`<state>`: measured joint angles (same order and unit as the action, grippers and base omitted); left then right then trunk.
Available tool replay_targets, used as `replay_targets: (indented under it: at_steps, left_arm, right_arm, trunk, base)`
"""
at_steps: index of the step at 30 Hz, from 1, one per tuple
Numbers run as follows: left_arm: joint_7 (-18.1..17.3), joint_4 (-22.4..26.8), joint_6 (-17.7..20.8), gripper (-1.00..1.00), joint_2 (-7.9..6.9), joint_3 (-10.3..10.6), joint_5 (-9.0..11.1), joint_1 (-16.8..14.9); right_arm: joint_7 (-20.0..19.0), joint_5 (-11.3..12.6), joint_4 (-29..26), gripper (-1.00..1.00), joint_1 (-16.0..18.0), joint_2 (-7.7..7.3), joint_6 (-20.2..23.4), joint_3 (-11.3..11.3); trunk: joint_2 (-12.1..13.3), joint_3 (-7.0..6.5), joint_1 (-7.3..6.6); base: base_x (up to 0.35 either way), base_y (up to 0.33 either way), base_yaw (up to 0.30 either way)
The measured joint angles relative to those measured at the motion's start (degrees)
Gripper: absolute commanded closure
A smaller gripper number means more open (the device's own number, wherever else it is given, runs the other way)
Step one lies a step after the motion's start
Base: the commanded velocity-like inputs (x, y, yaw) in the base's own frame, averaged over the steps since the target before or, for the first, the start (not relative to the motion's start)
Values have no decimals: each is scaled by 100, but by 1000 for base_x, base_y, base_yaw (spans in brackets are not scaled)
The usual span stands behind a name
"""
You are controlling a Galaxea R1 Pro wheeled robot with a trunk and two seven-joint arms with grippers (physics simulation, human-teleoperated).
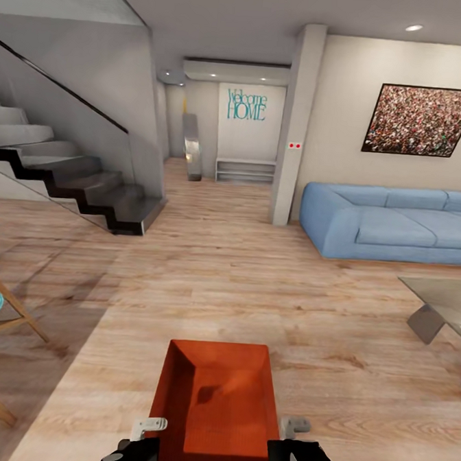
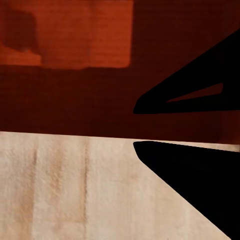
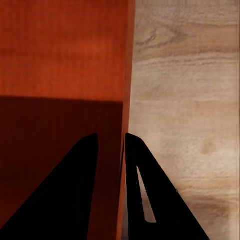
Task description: Move the two storage containers from the living room to the garage. In the garage, place one container on the floor and stack the other container on top of it (either order is fine).
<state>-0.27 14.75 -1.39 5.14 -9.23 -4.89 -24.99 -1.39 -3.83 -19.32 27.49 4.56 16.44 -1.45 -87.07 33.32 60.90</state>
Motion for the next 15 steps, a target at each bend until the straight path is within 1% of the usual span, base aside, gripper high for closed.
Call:
replay_targets:
  at_steps: [15]
  left_arm:
    - [0,0,0,100,0,0,0,0]
  right_arm:
    - [0,0,0,100,0,0,0,0]
  trunk:
    - [0,2,0]
  base:
    - [243,0,7]
